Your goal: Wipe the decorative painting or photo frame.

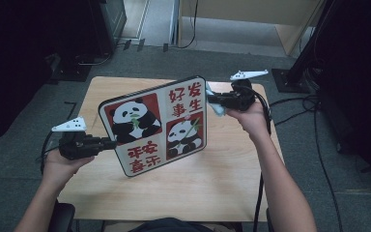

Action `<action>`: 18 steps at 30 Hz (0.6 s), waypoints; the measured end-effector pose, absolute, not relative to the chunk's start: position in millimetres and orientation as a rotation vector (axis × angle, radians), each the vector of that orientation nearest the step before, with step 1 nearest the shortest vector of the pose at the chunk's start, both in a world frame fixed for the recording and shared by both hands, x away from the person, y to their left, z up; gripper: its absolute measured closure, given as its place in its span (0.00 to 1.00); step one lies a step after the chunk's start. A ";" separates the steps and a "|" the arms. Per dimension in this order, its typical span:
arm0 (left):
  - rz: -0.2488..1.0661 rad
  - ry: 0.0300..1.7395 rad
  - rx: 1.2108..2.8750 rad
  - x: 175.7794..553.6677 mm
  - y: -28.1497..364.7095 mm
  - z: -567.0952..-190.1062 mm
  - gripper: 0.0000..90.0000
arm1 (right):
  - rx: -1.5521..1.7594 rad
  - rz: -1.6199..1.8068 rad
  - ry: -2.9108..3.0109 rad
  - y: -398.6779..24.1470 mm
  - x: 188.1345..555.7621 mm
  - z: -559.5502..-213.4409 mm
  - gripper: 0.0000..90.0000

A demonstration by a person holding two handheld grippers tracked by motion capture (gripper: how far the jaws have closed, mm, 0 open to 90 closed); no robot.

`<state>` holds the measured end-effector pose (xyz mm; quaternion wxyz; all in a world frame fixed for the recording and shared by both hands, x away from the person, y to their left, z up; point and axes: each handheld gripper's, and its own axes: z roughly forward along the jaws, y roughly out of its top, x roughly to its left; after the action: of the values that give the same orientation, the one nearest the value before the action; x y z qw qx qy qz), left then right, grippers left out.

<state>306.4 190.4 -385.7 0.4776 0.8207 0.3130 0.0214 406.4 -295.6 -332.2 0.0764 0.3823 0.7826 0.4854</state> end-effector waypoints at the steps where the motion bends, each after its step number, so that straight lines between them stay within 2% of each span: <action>1: 0.053 0.764 2.005 306.3 190.4 -385.7 0.87 | 1.150 1.447 2.343 -296.6 405.8 -332.9 0.90; 18: 0.057 0.767 2.006 305.6 190.0 -385.6 0.86 | 1.191 1.421 2.341 -299.4 391.7 -348.9 0.90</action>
<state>305.6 190.0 -385.6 0.4765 0.8210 0.3137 0.0232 391.7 -299.4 -348.9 0.0773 0.3976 0.7816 0.4744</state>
